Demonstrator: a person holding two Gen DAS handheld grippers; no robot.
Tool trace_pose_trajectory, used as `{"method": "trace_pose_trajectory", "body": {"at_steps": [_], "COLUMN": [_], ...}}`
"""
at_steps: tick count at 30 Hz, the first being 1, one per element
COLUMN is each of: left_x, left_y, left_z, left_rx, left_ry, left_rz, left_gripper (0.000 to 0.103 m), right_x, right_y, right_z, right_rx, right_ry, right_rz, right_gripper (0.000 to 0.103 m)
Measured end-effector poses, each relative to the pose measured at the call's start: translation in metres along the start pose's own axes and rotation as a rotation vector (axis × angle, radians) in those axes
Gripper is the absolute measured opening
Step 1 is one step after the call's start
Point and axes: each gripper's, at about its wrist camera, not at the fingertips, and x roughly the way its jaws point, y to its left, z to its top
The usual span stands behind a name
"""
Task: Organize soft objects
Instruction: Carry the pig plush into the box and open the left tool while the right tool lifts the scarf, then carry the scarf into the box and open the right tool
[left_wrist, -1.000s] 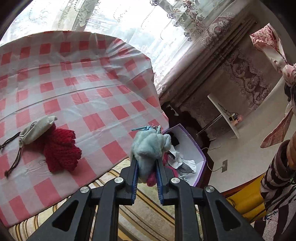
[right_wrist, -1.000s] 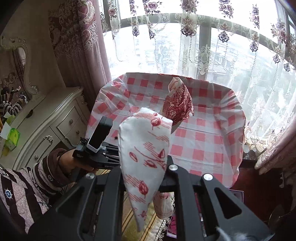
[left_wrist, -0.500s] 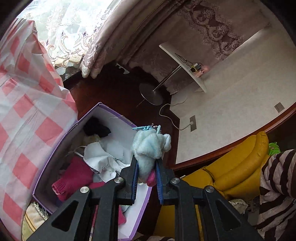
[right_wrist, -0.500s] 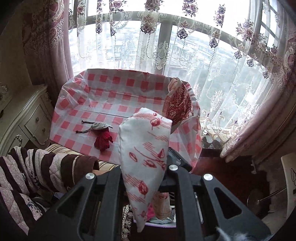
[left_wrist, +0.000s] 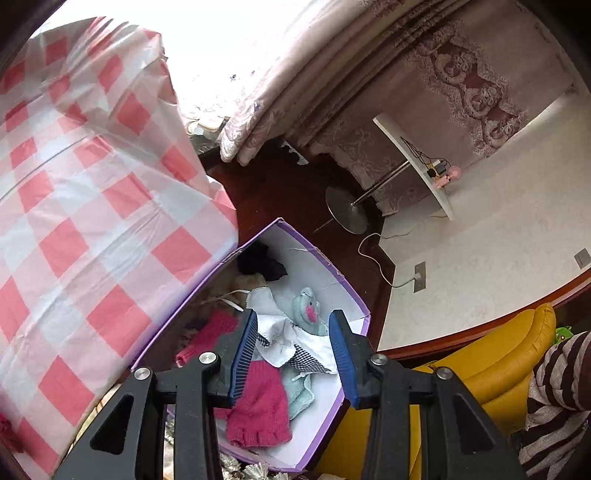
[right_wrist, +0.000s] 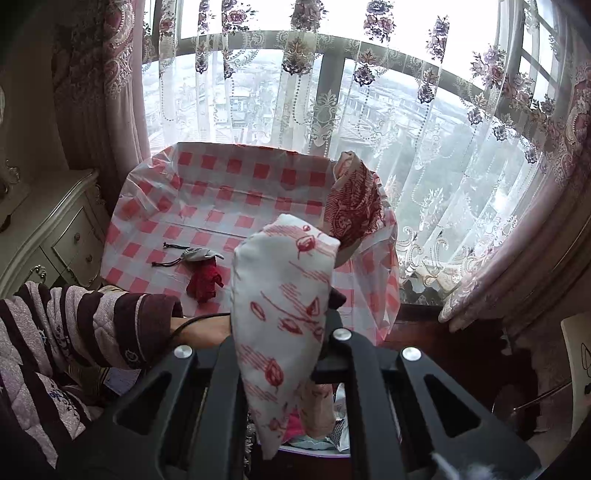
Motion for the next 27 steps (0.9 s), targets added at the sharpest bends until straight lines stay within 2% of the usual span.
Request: {"method": "trace_pose_trajectory", "body": {"at_steps": [1,5,8,10,14,18,21,23,25,27], "left_x": [-0.014,-0.056,-0.074,-0.087,-0.114,-0.142,-0.162,-0.172,-0.178,-0.181], "left_y": [0.009,0.047,0.072,0.079,0.090,0.096,0.099,0.104,0.109,0.114], "left_z": [-0.006,-0.028,-0.044,-0.057,-0.085,-0.111,-0.132,-0.145,-0.157,-0.168], "left_rx": [-0.016,-0.082,-0.151,-0.168,-0.204,-0.226,-0.243,-0.269,-0.295,-0.317], "left_ry": [-0.019,-0.088,-0.110,-0.134,-0.203,-0.272,-0.322,-0.354,-0.378,-0.389], "left_rz": [0.011,0.060,0.085,0.074,0.062,0.076,0.085,0.078,0.072,0.076], "left_gripper": [0.042,0.042,0.042,0.042,0.042,0.042,0.042,0.042,0.042,0.042], "right_x": [0.003,0.039,0.058,0.075,0.122,0.174,0.211,0.228,0.239,0.248], "right_y": [-0.003,-0.005,-0.006,-0.012,-0.046,-0.063,-0.067,-0.066,-0.065,-0.060], "right_z": [-0.004,-0.018,-0.034,-0.056,-0.118,-0.185,-0.229,-0.244,-0.250,-0.251], "right_rx": [0.024,0.055,0.041,0.051,0.207,0.342,0.459,0.502,0.516,0.517], "right_ry": [0.015,0.102,0.102,0.111,0.155,0.209,0.275,0.300,0.301,0.301], "right_rz": [0.034,0.065,0.077,0.076,0.117,0.093,0.155,0.183,0.187,0.225], "right_gripper": [0.011,0.011,0.011,0.011,0.011,0.011,0.011,0.011,0.011,0.014]}}
